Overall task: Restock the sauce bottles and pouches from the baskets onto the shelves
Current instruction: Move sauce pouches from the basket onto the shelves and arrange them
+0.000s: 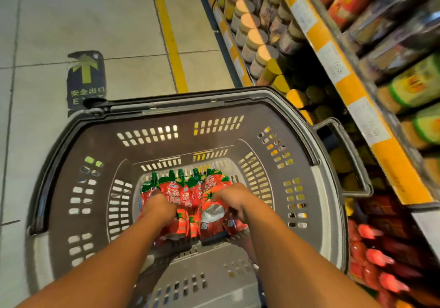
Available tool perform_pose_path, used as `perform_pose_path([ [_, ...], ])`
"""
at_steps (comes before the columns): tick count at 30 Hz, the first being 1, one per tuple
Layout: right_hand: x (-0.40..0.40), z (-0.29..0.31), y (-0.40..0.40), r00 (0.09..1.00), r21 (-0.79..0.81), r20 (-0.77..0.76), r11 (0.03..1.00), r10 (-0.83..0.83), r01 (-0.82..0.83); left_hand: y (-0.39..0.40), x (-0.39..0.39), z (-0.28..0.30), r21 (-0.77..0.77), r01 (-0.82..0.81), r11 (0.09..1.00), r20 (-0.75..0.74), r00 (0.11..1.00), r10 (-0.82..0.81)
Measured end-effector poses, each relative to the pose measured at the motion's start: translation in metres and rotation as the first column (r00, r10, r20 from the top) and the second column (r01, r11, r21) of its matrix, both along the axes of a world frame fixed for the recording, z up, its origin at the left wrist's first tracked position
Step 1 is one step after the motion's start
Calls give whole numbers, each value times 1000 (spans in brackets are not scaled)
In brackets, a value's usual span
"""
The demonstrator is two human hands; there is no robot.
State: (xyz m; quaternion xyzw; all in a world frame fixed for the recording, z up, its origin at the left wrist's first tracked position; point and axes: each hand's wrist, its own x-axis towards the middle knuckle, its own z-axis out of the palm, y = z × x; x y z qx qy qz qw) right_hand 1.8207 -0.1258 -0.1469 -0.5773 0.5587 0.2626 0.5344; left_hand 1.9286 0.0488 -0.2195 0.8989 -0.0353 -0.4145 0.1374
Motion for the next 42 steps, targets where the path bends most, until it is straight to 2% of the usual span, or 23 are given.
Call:
perform_pose_path([
  [3,-4,27,-1,997,-5,-3,997,79,-79,-3,2,23,-66,-16,998,-4,1000,16],
  [6,-9,60,4,995,-22,38,996,92,-92,-4,1,54,-151,-41,988,37,998,48],
  [9,-14,96,11,989,-112,115,991,88,-75,-1,-6,90,-264,-106,959,16,993,115],
  [15,-31,177,23,976,-283,185,958,113,-58,20,-21,151,-505,-210,837,-106,978,181],
  [17,-46,200,29,973,-272,185,959,138,-84,27,-26,167,-561,-259,786,-151,966,211],
  [19,-67,221,33,955,-328,196,933,221,-148,32,-31,187,-590,-295,751,-187,956,228],
  [22,-104,259,27,945,-376,319,925,78,51,30,-38,214,-636,-298,712,-221,954,202],
  [23,-118,267,20,927,-346,373,932,29,110,28,-39,221,-651,-298,698,-239,953,183],
  [24,-137,274,18,902,-353,432,924,24,145,23,-42,230,-664,-292,688,-257,954,157],
  [25,-155,280,18,862,-289,501,922,-83,257,18,-44,238,-683,-291,671,-277,952,131],
  [28,-211,296,19,750,-278,622,831,-226,481,-5,-57,260,-728,-252,638,-292,955,44],
  [31,-264,303,13,708,-290,647,768,-282,571,-34,-80,279,-768,-209,605,-301,952,-52],
  [38,-347,305,0,498,-218,740,540,-452,813,-108,-152,320,-834,20,552,-155,951,-269],
  [42,-376,287,-8,434,-185,774,490,-461,852,-148,-188,332,-831,165,531,-71,916,-395],
])
